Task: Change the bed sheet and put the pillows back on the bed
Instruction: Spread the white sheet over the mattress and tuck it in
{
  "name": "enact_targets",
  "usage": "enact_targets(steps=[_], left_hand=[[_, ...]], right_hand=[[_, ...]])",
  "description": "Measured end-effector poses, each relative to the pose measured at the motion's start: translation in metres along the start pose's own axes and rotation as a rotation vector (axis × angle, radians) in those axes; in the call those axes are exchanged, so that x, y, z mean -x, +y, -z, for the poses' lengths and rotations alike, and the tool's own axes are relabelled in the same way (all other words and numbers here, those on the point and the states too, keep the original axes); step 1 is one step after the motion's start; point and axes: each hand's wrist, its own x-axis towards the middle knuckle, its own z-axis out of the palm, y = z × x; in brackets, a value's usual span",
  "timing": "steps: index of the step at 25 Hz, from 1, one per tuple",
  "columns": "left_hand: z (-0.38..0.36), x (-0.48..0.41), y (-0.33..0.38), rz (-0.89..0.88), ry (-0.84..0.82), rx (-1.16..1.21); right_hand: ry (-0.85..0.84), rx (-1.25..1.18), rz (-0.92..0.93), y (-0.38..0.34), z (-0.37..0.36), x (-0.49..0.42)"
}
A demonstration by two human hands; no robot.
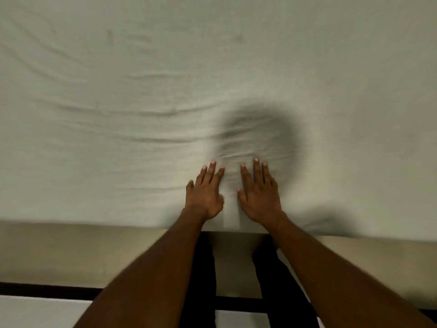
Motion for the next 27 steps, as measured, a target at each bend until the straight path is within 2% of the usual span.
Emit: enact_targets(steps=[2,3,4,8,10,15,27], left_hand=[[0.038,0.022,0.005,0.162,-0.264,0.088],[0.058,0.037,0.012,0.224,-0.302,0.122],[0.075,0.053,0.023,0.247,-0.262,0.130],[0.149,0.126,0.072,0.173,0.178,0.192],[0.177,0.162,0.089,0.143,0.283,0.200],[0.211,0.237,0.117,0.197,0.369,0.209],[0.225,0.305,0.107,0.257,0.492,0.212]], right_hand=[[-0.165,-0.017,0.017,-0.002,0.051,0.010],[-0.182,-0.016,0.028,-0.003,0.082,0.019],[-0.155,-0.019,0.036,-0.003,0.111,0.030],[0.029,-0.018,0.087,-0.005,0.220,0.082],[0.111,-0.005,0.100,-0.005,0.259,0.110],[0.213,0.043,0.128,0.012,0.318,0.178],[0.190,0.105,0.213,-0.001,0.355,0.214]])
